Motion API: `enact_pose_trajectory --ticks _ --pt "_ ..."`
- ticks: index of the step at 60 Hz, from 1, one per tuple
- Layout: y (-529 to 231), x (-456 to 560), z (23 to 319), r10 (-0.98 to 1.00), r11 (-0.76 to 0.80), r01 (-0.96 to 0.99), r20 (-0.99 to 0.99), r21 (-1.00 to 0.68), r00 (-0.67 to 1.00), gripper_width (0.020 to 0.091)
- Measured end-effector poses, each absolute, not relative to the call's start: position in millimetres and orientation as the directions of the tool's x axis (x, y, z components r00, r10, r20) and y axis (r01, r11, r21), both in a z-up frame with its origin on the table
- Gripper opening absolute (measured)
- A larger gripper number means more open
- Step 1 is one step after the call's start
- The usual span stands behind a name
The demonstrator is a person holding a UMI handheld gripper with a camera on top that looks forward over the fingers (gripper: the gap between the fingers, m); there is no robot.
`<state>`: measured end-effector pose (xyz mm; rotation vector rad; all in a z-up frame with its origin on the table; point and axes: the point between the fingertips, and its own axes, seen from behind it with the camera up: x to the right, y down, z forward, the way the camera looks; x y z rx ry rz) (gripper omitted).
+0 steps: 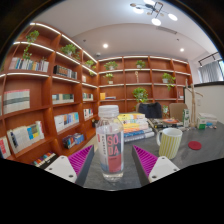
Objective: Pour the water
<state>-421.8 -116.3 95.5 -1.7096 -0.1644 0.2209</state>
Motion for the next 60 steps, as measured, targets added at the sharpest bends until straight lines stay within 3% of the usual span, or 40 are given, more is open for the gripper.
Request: enact_pose_trajectory --ticks 7,11,13,18,26,43,51,60 --pt "-94.7 -431.3 94.1 0.236 -0.152 -0.043 -0.079 -0.987 0.969 0.0764" --pt "-86.4 -432.9 92.2 0.231 -0.149 -0.044 -0.078 -0.988 0.97 0.0671" --pt "-84.5 -434.0 92.2 0.226 -0.141 -0.035 -0.067 -0.989 0.972 0.0516" --pt "-82.3 -432.7 92.5 0.219 -0.114 0.02 -0.005 -0.993 0.976 0.0484" --pt "-83.1 -432.9 93.2 0.214 -0.094 0.034 0.013 -0.995 0.977 0.034" --pt "-74.1 -426.1 91.3 0.21 -0.131 -0.063 -0.09 -0.989 0.974 0.0338" --pt "-55.3 -416.0 111.3 0.162 -0.187 -0.378 -0.408 -0.907 0.898 0.0339" --pt "-28.5 -392.4 146.6 0.132 -0.171 -0.767 -0.786 -0.619 0.604 0.034"
